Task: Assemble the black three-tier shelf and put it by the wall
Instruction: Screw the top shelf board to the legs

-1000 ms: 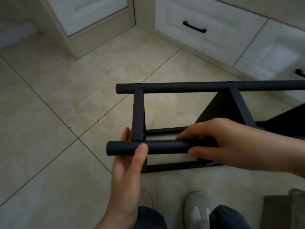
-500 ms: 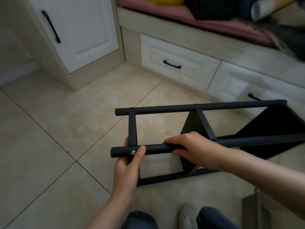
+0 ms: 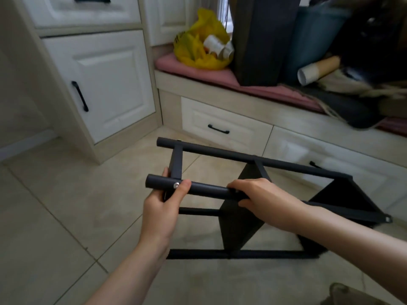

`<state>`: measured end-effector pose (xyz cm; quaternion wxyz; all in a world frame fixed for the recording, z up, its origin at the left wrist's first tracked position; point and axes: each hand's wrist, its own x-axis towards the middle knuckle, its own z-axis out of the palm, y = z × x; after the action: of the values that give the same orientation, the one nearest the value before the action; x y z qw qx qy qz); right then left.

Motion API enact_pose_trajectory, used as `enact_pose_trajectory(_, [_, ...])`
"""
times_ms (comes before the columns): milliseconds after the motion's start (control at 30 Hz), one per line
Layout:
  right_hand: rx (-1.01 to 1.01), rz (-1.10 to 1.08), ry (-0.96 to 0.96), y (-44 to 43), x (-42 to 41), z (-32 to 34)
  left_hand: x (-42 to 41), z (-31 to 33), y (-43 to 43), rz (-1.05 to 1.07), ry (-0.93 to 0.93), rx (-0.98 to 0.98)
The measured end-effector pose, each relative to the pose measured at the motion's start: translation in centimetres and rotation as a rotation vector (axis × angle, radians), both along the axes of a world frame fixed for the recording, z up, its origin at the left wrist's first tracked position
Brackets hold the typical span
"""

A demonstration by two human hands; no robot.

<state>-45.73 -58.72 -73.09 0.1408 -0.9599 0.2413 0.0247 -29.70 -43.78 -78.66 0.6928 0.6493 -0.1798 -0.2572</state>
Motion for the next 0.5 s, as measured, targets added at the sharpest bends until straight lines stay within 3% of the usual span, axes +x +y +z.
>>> enact_pose_trajectory(500, [0.046,-0.143,-0.302,-1.3,0.4,6.7,2.4,14.9,-4.3,-0.114,-0.395,0.063])
